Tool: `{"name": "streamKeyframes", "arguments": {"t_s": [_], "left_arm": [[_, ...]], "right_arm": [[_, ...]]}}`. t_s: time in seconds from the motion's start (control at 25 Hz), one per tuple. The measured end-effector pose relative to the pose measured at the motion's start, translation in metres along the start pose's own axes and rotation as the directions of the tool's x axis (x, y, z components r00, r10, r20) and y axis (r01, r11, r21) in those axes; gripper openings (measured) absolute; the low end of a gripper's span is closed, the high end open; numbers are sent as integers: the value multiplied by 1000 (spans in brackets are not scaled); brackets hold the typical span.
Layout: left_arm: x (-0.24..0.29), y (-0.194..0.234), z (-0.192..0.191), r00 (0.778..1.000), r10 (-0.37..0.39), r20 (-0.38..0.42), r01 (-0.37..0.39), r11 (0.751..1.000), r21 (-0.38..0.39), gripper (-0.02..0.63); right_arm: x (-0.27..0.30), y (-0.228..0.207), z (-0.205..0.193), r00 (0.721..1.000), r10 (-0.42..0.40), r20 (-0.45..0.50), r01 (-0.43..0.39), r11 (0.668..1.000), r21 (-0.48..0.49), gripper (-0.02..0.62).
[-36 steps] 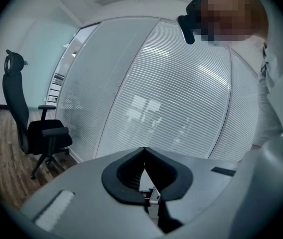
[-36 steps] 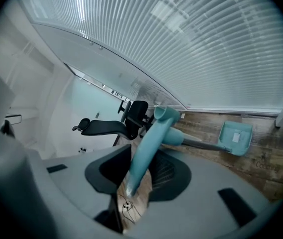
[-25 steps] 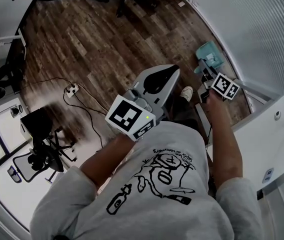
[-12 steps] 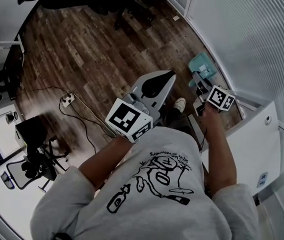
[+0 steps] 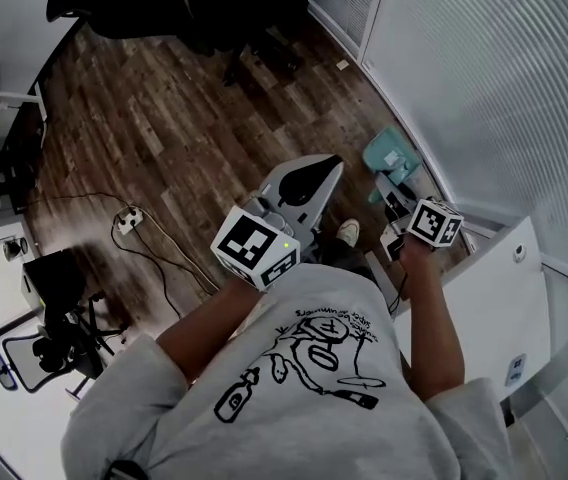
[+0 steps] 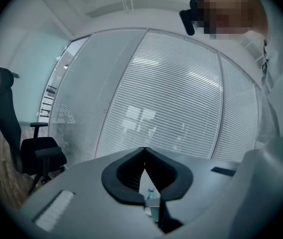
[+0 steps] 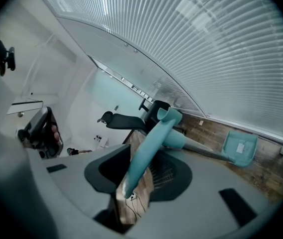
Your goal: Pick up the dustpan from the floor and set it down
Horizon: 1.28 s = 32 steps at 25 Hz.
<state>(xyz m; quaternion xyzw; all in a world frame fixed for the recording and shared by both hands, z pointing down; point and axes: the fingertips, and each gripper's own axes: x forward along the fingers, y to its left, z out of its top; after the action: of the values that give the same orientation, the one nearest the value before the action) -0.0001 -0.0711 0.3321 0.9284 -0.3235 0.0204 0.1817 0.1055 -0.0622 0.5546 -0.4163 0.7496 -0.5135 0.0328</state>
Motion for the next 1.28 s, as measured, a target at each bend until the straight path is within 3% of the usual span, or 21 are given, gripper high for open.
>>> {"name": "streamKeyframes", "arguments": {"t_s": [0.96,1.28], "left_arm": [[9,4,26,1000,-8,23,8,1000,30,2],[9,-5,32,1000,-19,25,18,999,42,2]], "right_arm": [[-43,120,51,990,140,12,-139,987,-80,104],[-61,135,55,987,159,24,-155,982,-106,106]]}}
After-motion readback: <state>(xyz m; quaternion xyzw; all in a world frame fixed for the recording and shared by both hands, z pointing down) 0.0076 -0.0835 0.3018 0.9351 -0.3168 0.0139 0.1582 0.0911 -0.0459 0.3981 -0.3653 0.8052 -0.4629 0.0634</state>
